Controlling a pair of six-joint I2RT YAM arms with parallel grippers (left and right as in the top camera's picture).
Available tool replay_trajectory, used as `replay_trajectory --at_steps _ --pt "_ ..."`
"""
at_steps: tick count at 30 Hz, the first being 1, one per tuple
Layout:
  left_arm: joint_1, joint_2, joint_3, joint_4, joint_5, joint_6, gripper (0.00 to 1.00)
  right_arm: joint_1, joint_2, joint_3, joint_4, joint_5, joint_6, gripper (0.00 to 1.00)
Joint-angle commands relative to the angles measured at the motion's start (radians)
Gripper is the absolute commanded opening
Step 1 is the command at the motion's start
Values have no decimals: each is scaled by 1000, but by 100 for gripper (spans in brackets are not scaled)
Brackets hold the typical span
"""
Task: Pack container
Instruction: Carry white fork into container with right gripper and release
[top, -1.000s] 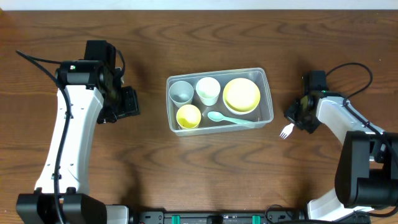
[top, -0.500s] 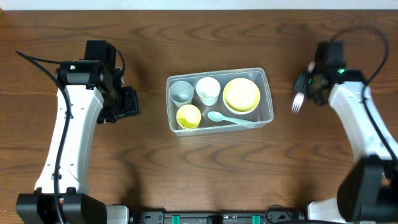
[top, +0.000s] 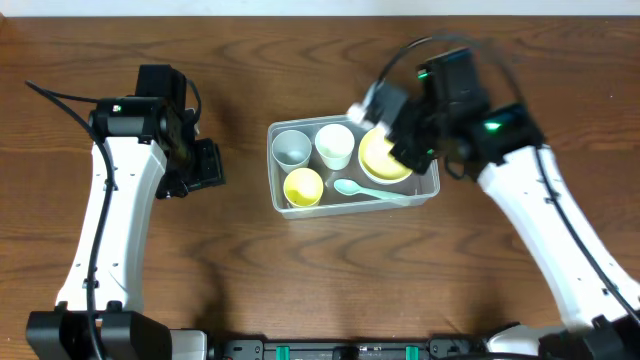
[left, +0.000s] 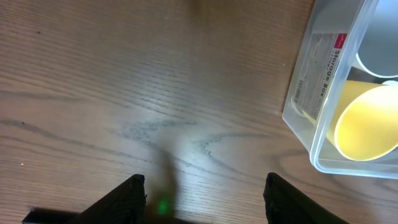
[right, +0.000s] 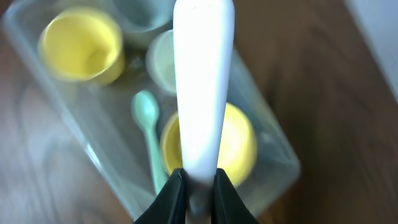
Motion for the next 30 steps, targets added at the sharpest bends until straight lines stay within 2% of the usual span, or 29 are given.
replay_trajectory --at_steps 1,9,11,15,20,23,28,30 --pt "2 -14 -2 -4 4 5 62 34 58 -6 -23 -19 -164 1" --pt "2 -14 -2 -4 4 5 62 43 208 -6 -92 -20 -158 3" --pt "2 -14 -2 -4 4 5 62 43 232 -6 -95 -20 -130 7" --pt "2 -14 -2 -4 4 5 62 43 246 -6 -94 -19 -76 29" --pt "2 -14 -2 -4 4 5 62 43 246 -6 -93 -19 -68 38" --pt "2 -14 -2 -4 4 5 62 43 244 -6 -87 -19 -61 41" --pt "-6 -17 -2 -2 3 6 62 34 222 -6 4 6 108 46" --pt "-24 -21 4 11 3 24 63 21 190 -6 89 113 247 47"
